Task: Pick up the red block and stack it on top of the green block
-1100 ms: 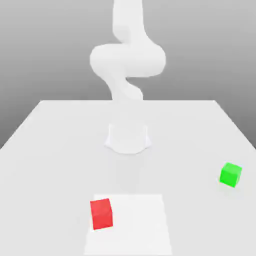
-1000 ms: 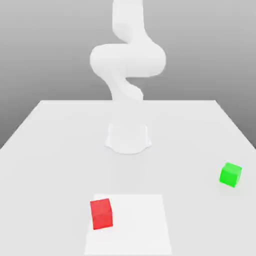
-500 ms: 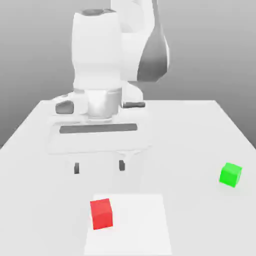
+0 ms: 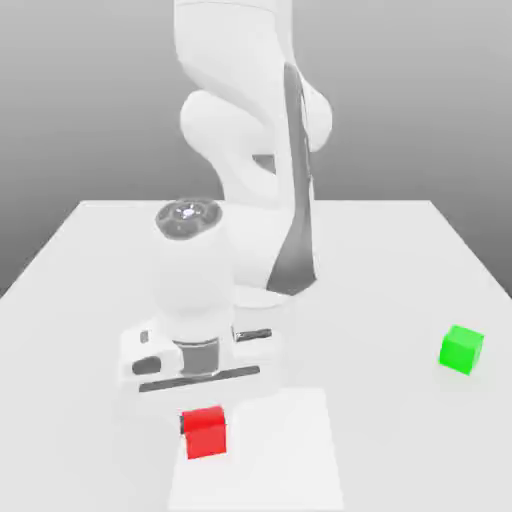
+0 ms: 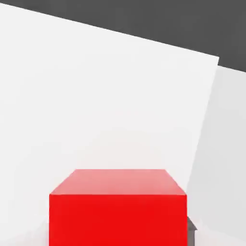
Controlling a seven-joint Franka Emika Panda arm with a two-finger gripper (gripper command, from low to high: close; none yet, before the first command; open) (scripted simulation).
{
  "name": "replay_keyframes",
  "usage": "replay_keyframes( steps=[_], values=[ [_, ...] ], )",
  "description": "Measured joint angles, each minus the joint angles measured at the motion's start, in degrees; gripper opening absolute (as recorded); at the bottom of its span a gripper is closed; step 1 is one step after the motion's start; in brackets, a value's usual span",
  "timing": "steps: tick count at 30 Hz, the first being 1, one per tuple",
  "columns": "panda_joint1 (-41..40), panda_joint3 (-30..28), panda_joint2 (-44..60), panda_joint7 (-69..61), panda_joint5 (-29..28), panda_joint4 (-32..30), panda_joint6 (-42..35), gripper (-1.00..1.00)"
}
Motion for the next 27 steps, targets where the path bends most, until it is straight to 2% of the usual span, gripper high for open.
replay_keyframes(
  steps=[7,27],
  values=[
    [1.32,-1.83,-11.41,3.99,-4.82,-1.75,-9.58,-1.0],
    [42.7,20.48,-20.85,55.12,-3.35,-3.7,-16.69,-1.0]
  ],
)
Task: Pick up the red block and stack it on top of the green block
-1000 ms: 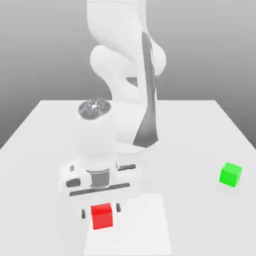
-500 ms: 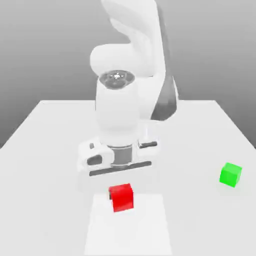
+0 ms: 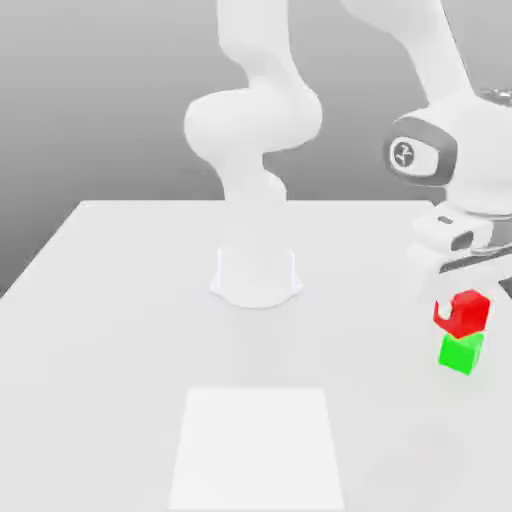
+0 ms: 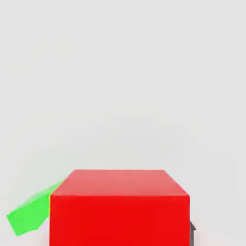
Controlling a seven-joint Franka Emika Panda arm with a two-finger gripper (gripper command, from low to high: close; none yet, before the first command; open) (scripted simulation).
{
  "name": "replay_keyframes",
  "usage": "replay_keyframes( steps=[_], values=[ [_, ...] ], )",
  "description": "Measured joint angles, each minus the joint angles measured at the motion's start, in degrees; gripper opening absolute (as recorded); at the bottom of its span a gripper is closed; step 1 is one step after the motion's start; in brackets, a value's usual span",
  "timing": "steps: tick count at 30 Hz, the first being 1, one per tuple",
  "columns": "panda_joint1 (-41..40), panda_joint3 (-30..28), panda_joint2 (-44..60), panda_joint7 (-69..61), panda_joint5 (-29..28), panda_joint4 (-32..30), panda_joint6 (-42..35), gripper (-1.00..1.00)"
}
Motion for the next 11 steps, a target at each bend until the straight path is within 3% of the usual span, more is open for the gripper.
replay_keyframes(
  steps=[8,9,11],
  values=[
    [1.11,-1.36,11.42,9.48,-9.54,0.51,10.45,-1.0],
    [1.37,-1.77,12.44,10.1,-10.4,0.53,11.37,1.0],
    [1.37,-1.77,12.44,10.1,-10.4,0.53,11.37,1.0]
  ],
)
